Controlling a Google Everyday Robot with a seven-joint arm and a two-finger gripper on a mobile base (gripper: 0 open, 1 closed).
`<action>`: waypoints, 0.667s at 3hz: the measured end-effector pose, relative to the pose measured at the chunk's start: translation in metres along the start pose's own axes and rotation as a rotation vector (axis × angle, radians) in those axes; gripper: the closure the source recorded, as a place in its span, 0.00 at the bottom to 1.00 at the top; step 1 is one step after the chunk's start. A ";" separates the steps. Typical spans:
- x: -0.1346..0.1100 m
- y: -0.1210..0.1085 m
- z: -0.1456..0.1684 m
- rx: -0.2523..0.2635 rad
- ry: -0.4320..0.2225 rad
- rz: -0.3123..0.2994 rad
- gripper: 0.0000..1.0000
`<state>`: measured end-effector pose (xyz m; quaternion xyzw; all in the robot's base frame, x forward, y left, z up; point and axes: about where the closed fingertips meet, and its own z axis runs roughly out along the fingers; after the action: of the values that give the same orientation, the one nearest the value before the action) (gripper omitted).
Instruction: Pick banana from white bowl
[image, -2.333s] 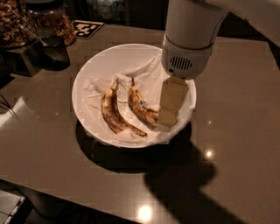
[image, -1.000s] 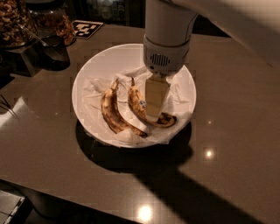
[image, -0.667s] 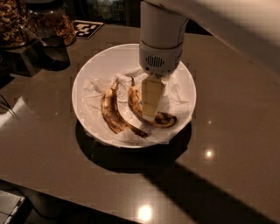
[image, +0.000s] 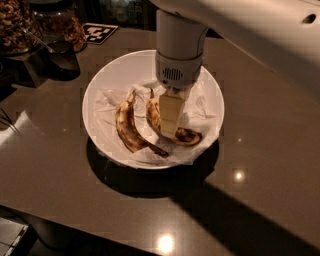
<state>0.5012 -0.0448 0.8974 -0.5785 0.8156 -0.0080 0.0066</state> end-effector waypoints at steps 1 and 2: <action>-0.002 -0.001 0.006 -0.016 0.006 -0.004 0.29; -0.004 0.000 0.014 -0.034 0.015 -0.012 0.37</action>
Offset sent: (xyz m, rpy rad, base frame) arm -0.0209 -0.0142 -0.0197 -0.0775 0.1526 0.0180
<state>0.5027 -0.0415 0.8836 -0.5834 0.8121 0.0018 -0.0093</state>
